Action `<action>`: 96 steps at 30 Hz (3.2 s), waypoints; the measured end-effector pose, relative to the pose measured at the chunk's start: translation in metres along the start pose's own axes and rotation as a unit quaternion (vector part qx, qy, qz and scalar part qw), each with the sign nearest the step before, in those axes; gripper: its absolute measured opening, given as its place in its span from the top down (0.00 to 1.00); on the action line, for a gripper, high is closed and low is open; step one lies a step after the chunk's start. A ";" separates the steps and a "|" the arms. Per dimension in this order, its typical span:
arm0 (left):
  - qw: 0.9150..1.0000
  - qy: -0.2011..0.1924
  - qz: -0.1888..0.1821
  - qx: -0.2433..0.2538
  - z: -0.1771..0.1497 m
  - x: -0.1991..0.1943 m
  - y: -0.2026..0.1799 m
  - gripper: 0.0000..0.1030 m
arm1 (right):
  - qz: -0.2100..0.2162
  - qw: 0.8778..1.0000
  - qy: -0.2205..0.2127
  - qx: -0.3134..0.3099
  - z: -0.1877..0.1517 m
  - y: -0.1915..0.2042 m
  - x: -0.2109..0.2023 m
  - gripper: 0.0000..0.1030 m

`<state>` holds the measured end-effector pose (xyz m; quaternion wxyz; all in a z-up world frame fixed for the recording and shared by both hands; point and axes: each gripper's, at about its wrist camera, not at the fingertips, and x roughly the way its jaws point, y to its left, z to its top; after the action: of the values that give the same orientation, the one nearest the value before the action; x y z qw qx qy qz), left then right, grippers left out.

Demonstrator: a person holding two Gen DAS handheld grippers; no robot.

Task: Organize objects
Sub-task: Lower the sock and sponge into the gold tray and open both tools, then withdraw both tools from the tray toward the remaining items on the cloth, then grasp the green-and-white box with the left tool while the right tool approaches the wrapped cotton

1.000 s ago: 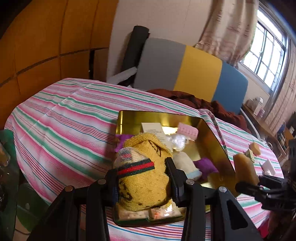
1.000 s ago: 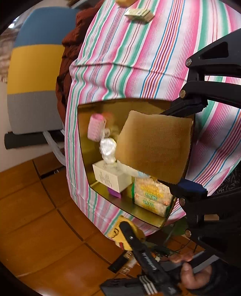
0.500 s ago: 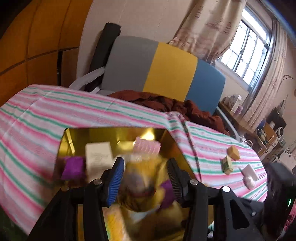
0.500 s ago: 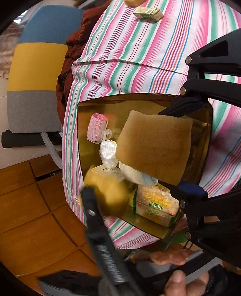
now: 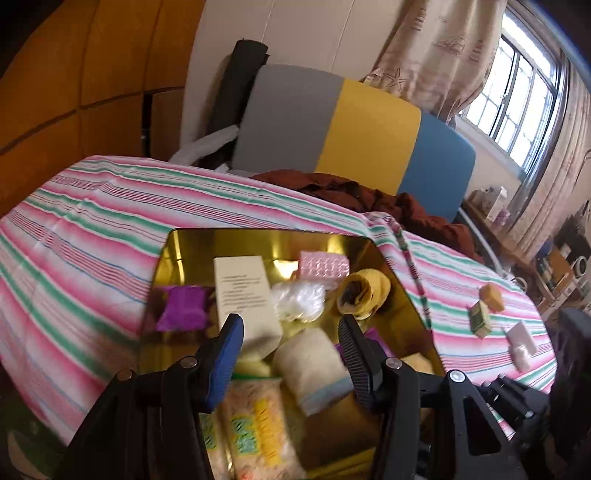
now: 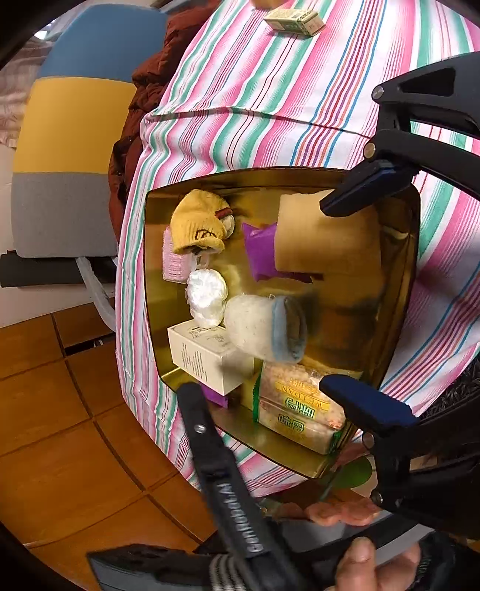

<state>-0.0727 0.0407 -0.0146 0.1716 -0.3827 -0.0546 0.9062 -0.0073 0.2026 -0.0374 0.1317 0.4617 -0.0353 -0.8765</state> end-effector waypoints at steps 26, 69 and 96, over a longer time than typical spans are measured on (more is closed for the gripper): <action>0.997 -0.012 0.050 0.052 -0.039 -0.035 -0.025 0.47 | -0.072 0.995 -0.068 0.020 -0.011 -0.012 -0.047 0.03; 0.978 0.019 -0.029 0.207 -0.048 -0.010 -0.154 0.47 | -0.263 0.948 -0.096 0.150 -0.026 -0.216 -0.123 0.00; 0.959 0.075 -0.093 0.258 -0.051 0.046 -0.248 0.47 | -0.289 0.841 -0.180 0.420 -0.083 -0.353 -0.181 0.00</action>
<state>0.0005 0.2874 -0.0240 0.3520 -0.3852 0.1586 0.8382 0.0886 0.5949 -0.0048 -0.3430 0.2959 -0.2879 -0.8438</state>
